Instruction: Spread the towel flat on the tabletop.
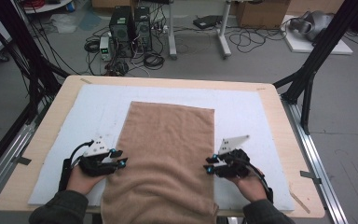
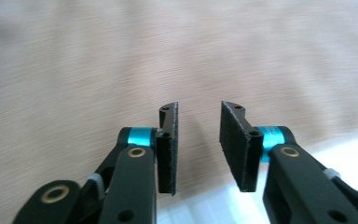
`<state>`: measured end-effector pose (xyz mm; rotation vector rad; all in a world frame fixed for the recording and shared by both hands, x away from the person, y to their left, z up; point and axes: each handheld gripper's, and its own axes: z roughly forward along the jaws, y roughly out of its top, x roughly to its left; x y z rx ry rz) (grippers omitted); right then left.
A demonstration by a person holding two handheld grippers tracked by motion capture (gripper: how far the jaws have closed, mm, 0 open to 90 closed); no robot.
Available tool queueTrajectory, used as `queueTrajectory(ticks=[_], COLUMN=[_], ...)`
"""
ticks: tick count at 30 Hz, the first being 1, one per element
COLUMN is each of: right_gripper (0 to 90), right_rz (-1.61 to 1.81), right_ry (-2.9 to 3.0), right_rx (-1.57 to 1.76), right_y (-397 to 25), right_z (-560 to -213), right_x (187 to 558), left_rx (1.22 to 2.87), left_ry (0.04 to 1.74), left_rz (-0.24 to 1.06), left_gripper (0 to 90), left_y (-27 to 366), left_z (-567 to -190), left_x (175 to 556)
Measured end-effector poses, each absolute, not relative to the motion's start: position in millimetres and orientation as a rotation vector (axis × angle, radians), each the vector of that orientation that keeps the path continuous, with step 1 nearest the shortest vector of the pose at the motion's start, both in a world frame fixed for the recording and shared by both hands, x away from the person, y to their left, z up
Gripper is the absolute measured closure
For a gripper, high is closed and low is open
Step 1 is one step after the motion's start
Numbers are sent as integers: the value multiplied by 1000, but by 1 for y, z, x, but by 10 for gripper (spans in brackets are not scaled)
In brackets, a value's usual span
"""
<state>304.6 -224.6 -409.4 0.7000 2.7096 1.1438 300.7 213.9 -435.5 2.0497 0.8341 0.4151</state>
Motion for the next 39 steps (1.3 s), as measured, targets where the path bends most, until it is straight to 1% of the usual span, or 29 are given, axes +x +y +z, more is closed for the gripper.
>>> queueTrajectory(ticks=[2, 4, 6, 7, 8, 9, 10, 11, 12, 13, 15, 20, 21, 23, 24, 26, 29, 34, 39], right_gripper=[645, 623, 578, 568, 569, 581, 660, 779, 855, 860, 863, 863, 857, 801, 735, 693, 644, 600, 572], right_rz=[1119, 1085, 1084, 1062, 1050, 1028, 1036, 1038, 1041, 1042, 987, 957, 949, 938, 948, 995, 1054, 1143, 1201], right_ry=[2681, 2638, 2598, 2576, 2572, 2579, 2574, 2568, 2579, 2592, 2586, 2486, 2481, 2451, 2447, 2453, 2443, 2496, 2596], right_rx=[763, 843, 905, 940, 973, 986, 979, 969, 960, 968, 981, 1026, 1032, 1031, 1036, 1060, 1034, 912, 796], right_y=[-224, -223, -222, -220, -219, -217, -215, -215, -216, -215, -213, -212, -212, -212, -213, -219, -227, -229, -223], right_z=[-413, -418, -422, -425, -430, -435, -439, -438, -438, -437, -433, -422, -422, -423, -423, -420, -411, -399, -407], right_x=[329, 351, 367, 373, 379, 385, 388, 391, 394, 397, 404, 422, 424, 426, 426, 422, 407, 366, 316], left_rx=[2055, 2049, 2102, 2085, 2100, 2099, 2094, 2095, 2092, 2094, 2091, 2015, 1989, 1983, 1989, 1978, 1959, 2007, 2058], left_ry=[893, 964, 1021, 1032, 1038, 1040, 1039, 1038, 1044, 1051, 1059, 1092, 1088, 1106, 1116, 1106, 1058, 941, 870], left_rz=[429, 418, 429, 445, 472, 475, 483, 489, 485, 477, 508, 551, 563, 554, 560, 534, 529, 479, 395], left_gripper=[605, 593, 593, 606, 666, 703, 765, 830, 847, 856, 861, 861, 860, 841, 794, 721, 672, 613, 569], left_y=[211, 210, 207, 206, 204, 203, 202, 201, 201, 200, 199, 199, 199, 201, 203, 209, 215, 218, 216], left_z=[-437, -440, -444, -444, -443, -443, -443, -444, -444, -443, -441, -436, -435, -437, -436, -433, -423, -417, -431], left_x=[318, 333, 344, 345, 346, 347, 348, 349, 350, 352, 356, 375, 377, 380, 379, 375, 361, 327, 284])
